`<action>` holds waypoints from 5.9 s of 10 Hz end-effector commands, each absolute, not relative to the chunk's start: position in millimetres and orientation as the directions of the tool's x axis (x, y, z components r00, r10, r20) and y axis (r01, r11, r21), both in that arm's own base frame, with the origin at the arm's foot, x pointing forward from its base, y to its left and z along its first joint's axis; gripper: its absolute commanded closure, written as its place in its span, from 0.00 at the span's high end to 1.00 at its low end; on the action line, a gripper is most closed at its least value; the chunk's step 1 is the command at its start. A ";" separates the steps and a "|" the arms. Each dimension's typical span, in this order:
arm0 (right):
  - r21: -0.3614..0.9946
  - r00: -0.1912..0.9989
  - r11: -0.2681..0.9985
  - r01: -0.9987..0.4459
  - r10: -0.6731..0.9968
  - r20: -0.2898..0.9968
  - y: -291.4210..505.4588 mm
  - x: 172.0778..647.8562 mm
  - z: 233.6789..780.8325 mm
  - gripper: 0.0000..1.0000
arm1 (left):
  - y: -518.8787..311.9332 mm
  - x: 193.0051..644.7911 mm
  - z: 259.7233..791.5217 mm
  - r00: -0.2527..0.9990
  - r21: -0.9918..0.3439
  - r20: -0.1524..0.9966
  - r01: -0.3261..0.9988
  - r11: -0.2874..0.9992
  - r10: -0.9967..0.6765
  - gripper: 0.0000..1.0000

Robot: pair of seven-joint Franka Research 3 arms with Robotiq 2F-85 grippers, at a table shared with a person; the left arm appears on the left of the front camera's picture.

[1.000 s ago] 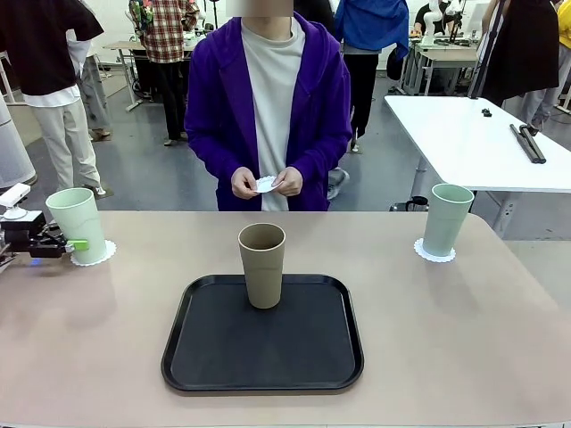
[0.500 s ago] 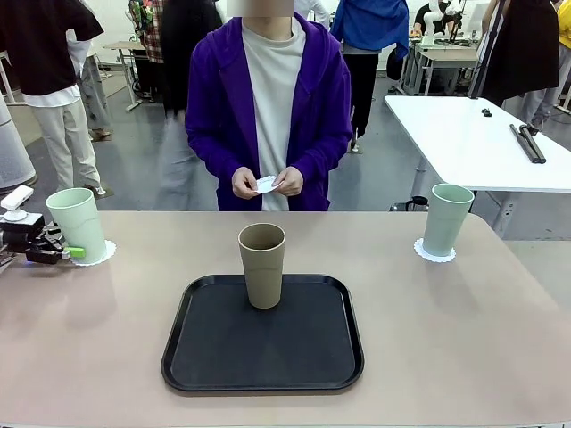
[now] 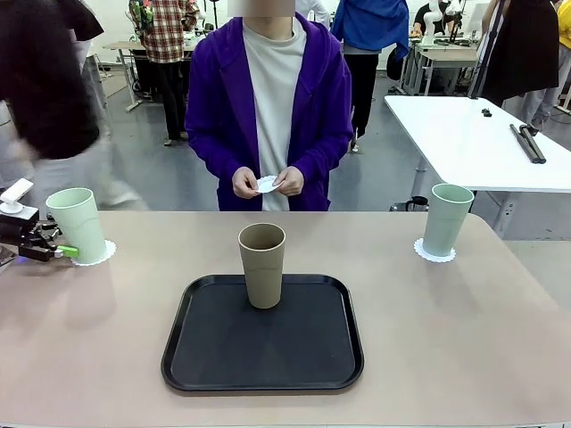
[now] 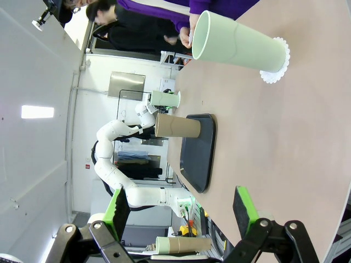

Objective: Place coasters on the table and set cups on them.
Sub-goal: Take one Reusable plastic cup from the Flat Tray and place it on a coaster set by the human.

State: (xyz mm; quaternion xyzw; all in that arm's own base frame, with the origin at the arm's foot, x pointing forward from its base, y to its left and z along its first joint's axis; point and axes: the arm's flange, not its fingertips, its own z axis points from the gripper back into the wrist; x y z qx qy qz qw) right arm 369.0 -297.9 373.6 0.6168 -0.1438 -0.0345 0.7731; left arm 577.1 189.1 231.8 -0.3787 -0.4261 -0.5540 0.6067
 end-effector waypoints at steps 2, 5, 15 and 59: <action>0.965 0.955 0.228 -0.128 -0.235 0.182 -296.8 368.7 374.9 1.00 | 198.2 569.4 257.1 0.070 0.004 0.867 0.989 0.148 -0.494 1.00; 0.965 0.955 0.228 -0.128 -0.235 0.182 -296.8 368.7 374.9 1.00 | 205.4 566.2 289.0 0.141 0.011 0.802 0.968 0.250 -0.581 1.00; 0.965 0.955 0.228 -0.128 -0.235 0.182 -296.8 368.7 374.9 1.00 | 150.7 446.0 475.1 0.462 0.240 0.349 0.797 0.554 -0.815 1.00; 0.965 0.955 0.228 -0.128 -0.235 0.182 -296.8 368.7 374.9 1.00 | 337.1 377.1 413.2 0.947 -0.917 0.300 0.252 0.310 0.116 1.00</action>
